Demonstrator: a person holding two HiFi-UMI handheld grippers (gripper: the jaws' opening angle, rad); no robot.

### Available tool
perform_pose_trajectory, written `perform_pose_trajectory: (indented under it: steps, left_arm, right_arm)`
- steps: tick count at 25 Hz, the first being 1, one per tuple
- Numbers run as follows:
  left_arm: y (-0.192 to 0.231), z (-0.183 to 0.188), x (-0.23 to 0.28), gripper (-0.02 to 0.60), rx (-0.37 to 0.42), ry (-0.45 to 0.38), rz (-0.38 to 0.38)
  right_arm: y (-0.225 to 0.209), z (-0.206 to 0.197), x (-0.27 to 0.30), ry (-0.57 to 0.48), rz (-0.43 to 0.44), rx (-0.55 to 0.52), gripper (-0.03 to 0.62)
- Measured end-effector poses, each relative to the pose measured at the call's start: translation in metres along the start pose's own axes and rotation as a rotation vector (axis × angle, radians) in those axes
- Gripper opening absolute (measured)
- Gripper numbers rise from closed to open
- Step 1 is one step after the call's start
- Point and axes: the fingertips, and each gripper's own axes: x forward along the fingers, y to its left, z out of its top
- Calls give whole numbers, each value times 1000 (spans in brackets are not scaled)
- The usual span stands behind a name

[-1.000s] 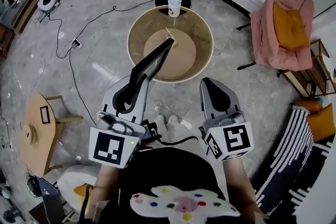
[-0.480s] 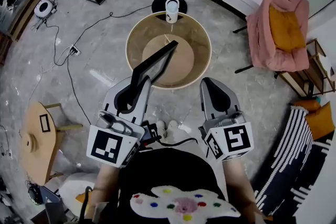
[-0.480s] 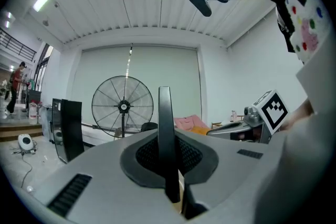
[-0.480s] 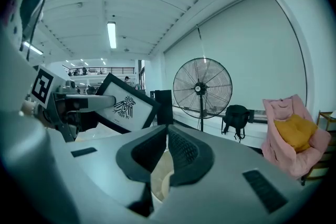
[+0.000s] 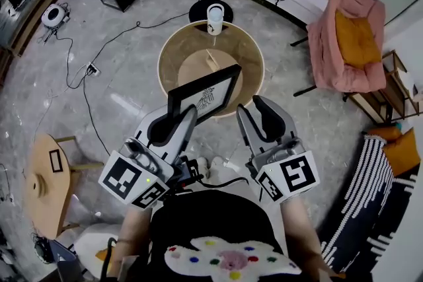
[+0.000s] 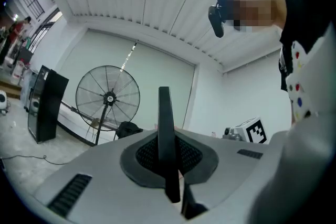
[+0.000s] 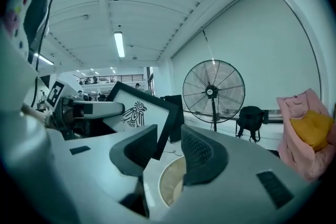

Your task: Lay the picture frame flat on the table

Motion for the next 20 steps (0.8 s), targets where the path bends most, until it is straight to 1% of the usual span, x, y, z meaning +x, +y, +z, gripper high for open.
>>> perform_pose_trajectory:
  steps: [4,8,11,14,18,20]
  left_arm:
    - [-5,0,-1,28,-75,-24,-66]
    - [-6,-3,-2,28,-149,-32,-126]
    - [-11,-3,-2,28,-161,-27,-161]
    - [-14,-3,0,28,-175,-23,-177]
    - [-15,-6,1,28,-177,-16,-187]
    - [-15,-7,0,28,-183,-17,-190]
  right_arm:
    - [5,1,3,-19,38,40,152]
    - [5,-3,7,-35,61,82,153]
    - [5,-3,7,-51,90,153,152]
    - [3,-2,5,-61,115,218,152]
    - [0,-5,2,-68,100,245,139]
    - [-2,-6,0,-69,88,248,113]
